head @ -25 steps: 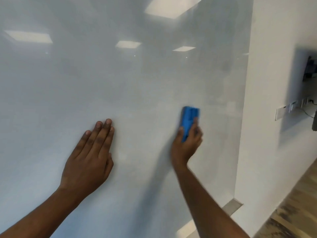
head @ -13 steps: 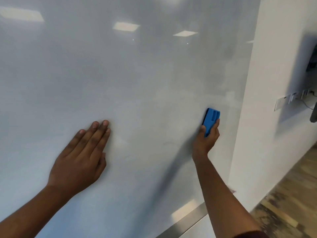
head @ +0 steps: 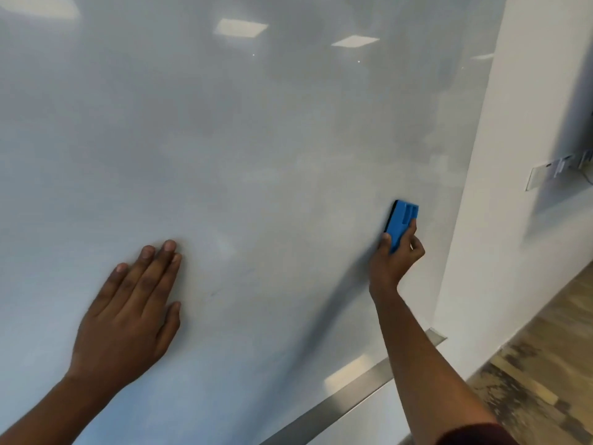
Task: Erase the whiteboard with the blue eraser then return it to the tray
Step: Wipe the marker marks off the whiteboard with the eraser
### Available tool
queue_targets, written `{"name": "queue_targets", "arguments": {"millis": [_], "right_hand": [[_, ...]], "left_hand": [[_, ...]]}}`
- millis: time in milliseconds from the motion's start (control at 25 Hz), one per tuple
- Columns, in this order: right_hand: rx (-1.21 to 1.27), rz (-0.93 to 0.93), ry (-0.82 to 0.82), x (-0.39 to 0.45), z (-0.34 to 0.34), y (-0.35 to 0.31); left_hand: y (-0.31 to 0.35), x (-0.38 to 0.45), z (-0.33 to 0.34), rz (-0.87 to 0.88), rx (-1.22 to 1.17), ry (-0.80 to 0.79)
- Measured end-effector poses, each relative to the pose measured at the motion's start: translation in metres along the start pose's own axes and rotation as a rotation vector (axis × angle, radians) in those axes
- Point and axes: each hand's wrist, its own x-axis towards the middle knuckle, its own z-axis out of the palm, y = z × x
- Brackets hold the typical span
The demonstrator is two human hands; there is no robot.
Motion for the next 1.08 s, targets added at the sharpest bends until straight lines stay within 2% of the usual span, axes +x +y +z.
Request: {"name": "queue_targets", "arguments": {"millis": [40, 120, 240, 320, 360, 400, 520, 560, 600, 680, 800, 880, 920, 960, 1080], "right_hand": [[0.013, -0.015, 0.015, -0.022, 0.008, 0.000], [0.026, -0.167, -0.037, -0.100, 0.024, 0.003], [-0.121, -0.503, -0.341, -0.221, 0.028, 0.010], [-0.177, -0.656, -0.481, -0.231, 0.018, 0.015], [-0.165, -0.654, -0.463, -0.217, 0.015, 0.014], [-0.147, -0.559, -0.383, -0.202, 0.015, 0.010], [-0.032, -0.053, -0.054, -0.146, 0.026, -0.014], [-0.025, 0.001, 0.013, -0.145, 0.033, -0.020], [-0.037, -0.038, 0.037, -0.161, 0.043, -0.026], [-0.064, -0.265, -0.033, -0.234, 0.064, -0.031], [-0.148, -0.596, -0.316, -0.350, 0.070, -0.023], [-0.155, -0.728, -0.425, -0.344, 0.062, -0.016], [-0.165, -0.718, -0.382, -0.320, 0.057, -0.014], [-0.183, -0.624, -0.280, -0.290, 0.052, -0.016], [-0.169, -0.193, 0.009, -0.213, 0.051, -0.031]], "left_hand": [[-0.004, -0.007, 0.001, 0.002, 0.014, -0.001], [-0.005, -0.010, 0.007, 0.007, 0.046, 0.026], [-0.003, -0.009, 0.009, 0.010, 0.052, 0.053], [-0.003, -0.008, 0.006, 0.021, 0.019, 0.054], [-0.004, -0.009, 0.003, 0.028, 0.001, 0.041], [-0.007, -0.011, -0.002, 0.030, -0.016, 0.021], [-0.031, -0.027, -0.019, -0.025, -0.012, -0.004], [-0.043, -0.035, -0.024, -0.043, -0.004, -0.002], [-0.057, -0.042, -0.029, -0.050, 0.006, -0.002], [-0.078, -0.052, -0.035, -0.038, 0.032, -0.003], [-0.080, -0.055, -0.034, -0.017, 0.041, 0.012], [-0.081, -0.055, -0.034, 0.000, 0.044, 0.021], [-0.083, -0.055, -0.034, 0.005, 0.038, 0.020], [-0.084, -0.055, -0.035, 0.008, 0.028, 0.019], [-0.079, -0.054, -0.036, -0.011, -0.003, 0.031]]}}
